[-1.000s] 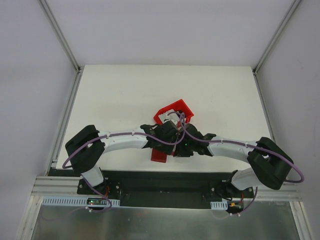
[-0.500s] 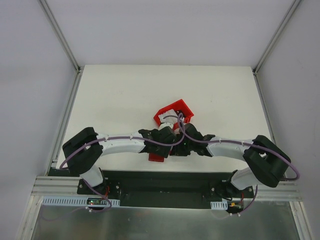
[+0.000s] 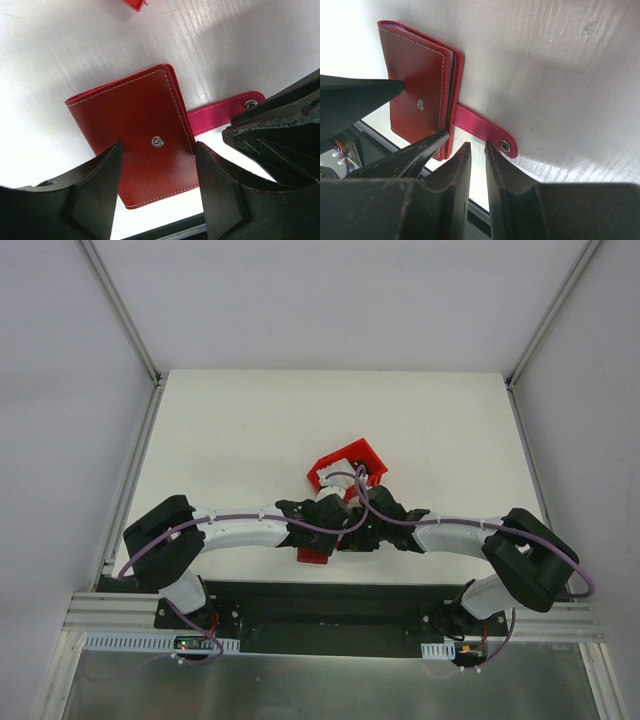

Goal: Put the credit cards into the card holder
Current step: Open the card holder at the center of the board.

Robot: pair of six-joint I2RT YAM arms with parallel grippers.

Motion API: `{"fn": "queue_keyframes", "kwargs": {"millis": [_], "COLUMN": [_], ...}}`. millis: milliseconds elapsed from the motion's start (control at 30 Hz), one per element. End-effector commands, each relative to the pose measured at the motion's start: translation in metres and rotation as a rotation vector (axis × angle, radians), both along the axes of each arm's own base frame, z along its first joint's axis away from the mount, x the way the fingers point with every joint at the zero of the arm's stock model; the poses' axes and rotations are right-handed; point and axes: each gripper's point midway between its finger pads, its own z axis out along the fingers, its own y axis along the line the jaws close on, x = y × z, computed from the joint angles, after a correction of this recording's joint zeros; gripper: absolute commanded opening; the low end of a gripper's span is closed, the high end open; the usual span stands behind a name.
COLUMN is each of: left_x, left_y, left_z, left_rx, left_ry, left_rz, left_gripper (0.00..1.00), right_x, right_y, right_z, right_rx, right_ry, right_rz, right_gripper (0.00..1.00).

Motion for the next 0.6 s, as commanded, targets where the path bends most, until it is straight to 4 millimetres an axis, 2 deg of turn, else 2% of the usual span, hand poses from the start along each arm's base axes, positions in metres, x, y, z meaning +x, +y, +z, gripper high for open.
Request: {"fn": "queue_keyframes", "kwargs": {"millis": [0, 100, 200, 300, 400, 567], "left_x": [-0.006, -0.006, -0.006, -0.003, 0.000, 0.008], "left_y": [-0.002, -0.003, -0.004, -0.005, -0.010, -0.010], "left_z": [-0.008, -0.008, -0.007, 0.001, 0.018, 0.052], "left_rx": [0.032, 0.034, 0.028, 0.011, -0.034, -0.140], "left_ry": [0.019, 0.019, 0.015, -0.002, -0.032, -0.080], "left_rz": [-0.044, -0.043, -0.041, -0.035, -0.031, 0.006], "left_gripper": [0.52, 0.43, 0.24, 0.14, 0.04, 0.11], "right_x": [-0.024, -0.024, -0.024, -0.024, -0.023, -0.016], "right_y": [-0.044, -0.045, -0.046, -0.046, -0.046, -0.041], "right_z": [-0.044, -0.045, -0.046, -0.047, -0.046, -0.033], "right_rx": [-0.196, -0.198, -0.201, -0.200, -0.198, -0.162], "right_ry": [0.093, 0.096, 0.101, 0.106, 0.104, 0.065], "right_rz": [-0.009, -0.010, -0.012, -0.014, -0.017, -0.014], "right_gripper": [0.21, 0.22, 0.21, 0.21, 0.20, 0.20]}}
